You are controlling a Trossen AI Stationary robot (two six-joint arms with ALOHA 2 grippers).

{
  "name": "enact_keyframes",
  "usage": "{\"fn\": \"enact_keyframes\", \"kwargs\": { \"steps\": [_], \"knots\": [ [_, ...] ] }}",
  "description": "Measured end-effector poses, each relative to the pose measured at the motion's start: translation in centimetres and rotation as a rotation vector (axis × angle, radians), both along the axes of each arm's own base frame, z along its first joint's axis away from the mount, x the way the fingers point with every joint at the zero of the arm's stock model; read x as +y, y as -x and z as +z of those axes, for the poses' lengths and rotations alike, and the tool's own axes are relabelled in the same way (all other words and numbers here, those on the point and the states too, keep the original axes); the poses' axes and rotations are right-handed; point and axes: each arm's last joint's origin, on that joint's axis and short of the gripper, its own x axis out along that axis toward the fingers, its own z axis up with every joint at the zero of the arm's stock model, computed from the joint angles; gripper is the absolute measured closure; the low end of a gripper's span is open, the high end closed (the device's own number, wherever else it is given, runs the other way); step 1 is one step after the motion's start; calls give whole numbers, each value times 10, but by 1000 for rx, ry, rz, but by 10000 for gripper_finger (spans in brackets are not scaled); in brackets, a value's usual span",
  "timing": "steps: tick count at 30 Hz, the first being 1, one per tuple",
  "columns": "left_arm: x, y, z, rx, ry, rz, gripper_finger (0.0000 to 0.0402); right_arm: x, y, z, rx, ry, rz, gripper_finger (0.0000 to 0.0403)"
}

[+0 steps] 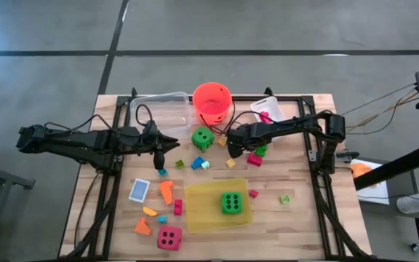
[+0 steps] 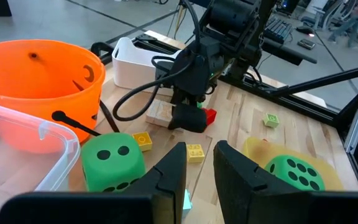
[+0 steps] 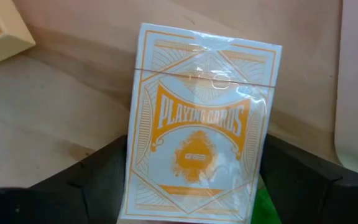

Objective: Pick & Place Toys
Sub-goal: Put the orange playing card box into the transparent bin

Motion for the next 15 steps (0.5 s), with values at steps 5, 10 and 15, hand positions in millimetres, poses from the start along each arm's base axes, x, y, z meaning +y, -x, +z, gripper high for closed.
{"fn": "enact_keyframes", "kwargs": {
  "steps": [5, 10, 15],
  "knots": [
    [0, 0, 0, 0, 0, -1, 323, 3, -3, 3, 7, 3, 55, 101],
    [0, 0, 0, 0, -1, 0, 323, 14, -9, 9, 2, 9, 147, 101],
    [0, 0, 0, -3, 10, 3, 323, 29, -12, 20, -1, 58, 252, 101]
  ]
}}
